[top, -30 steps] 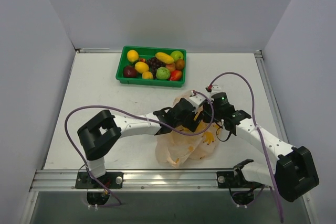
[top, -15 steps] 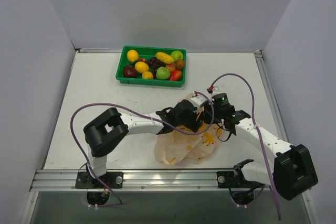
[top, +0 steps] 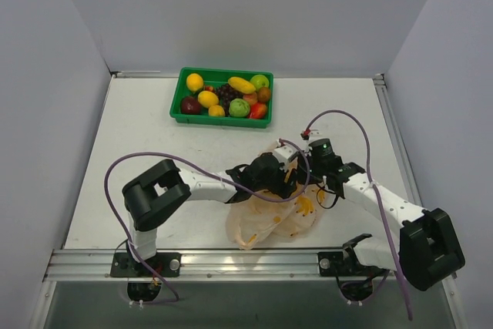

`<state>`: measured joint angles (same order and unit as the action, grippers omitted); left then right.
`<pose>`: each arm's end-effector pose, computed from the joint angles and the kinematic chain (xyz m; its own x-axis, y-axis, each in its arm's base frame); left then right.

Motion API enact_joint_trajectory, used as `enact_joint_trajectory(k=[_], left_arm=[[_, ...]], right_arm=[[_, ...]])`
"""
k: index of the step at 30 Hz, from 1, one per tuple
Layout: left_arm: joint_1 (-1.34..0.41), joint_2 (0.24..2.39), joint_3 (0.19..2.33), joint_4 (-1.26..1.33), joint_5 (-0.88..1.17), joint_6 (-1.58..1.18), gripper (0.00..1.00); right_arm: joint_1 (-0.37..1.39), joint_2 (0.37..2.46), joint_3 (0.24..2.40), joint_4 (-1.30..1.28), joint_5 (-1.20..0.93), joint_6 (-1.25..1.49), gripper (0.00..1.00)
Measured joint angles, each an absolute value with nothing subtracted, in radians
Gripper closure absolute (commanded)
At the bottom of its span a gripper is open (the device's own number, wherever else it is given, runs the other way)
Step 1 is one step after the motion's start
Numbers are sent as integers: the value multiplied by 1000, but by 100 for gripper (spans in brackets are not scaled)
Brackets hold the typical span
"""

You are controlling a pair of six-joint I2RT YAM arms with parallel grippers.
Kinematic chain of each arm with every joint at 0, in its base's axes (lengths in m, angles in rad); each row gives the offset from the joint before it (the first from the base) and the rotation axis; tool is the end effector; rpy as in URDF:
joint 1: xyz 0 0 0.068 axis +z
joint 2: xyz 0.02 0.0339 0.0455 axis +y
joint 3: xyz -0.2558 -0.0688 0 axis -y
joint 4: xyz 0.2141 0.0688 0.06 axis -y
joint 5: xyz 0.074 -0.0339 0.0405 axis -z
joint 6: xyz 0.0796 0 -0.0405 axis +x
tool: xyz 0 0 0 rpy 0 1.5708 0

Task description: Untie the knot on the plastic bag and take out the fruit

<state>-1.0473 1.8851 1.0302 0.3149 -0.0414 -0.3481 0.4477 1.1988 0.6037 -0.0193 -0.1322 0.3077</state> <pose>0.2111 -0.3591 0.1557 -0.5307 0.2377 -0.8135 0.7091 0.6503 -0.2726 0.2324 0.1233 0.1933 -0.6546 0.0187 -0.7557 -0.3441 0.8828 0.3199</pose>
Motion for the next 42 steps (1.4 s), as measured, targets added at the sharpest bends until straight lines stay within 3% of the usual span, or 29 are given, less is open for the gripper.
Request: enact_joint_trajectory(k=[3, 7, 8, 18, 28, 42], left_arm=[[-1042, 1884, 1011, 327, -37, -368, 37], [-1034, 1864, 991, 326, -46, -378, 59], [-1031, 1854, 980, 323, -49, -379, 60], [-995, 1587, 824, 245, -60, -375, 59], [-939, 1299, 692, 364, 70, -405, 55], [-748, 1156, 686, 546, 10, -582, 54]], right_arm=[[445, 1203, 603, -5, -139, 314, 98], [445, 1202, 603, 22, -139, 315, 98], [444, 1200, 603, 23, -139, 314, 98], [437, 1158, 603, 32, -95, 315, 97], [446, 1158, 603, 30, -59, 317, 96], [578, 1181, 604, -20, 75, 300, 95]])
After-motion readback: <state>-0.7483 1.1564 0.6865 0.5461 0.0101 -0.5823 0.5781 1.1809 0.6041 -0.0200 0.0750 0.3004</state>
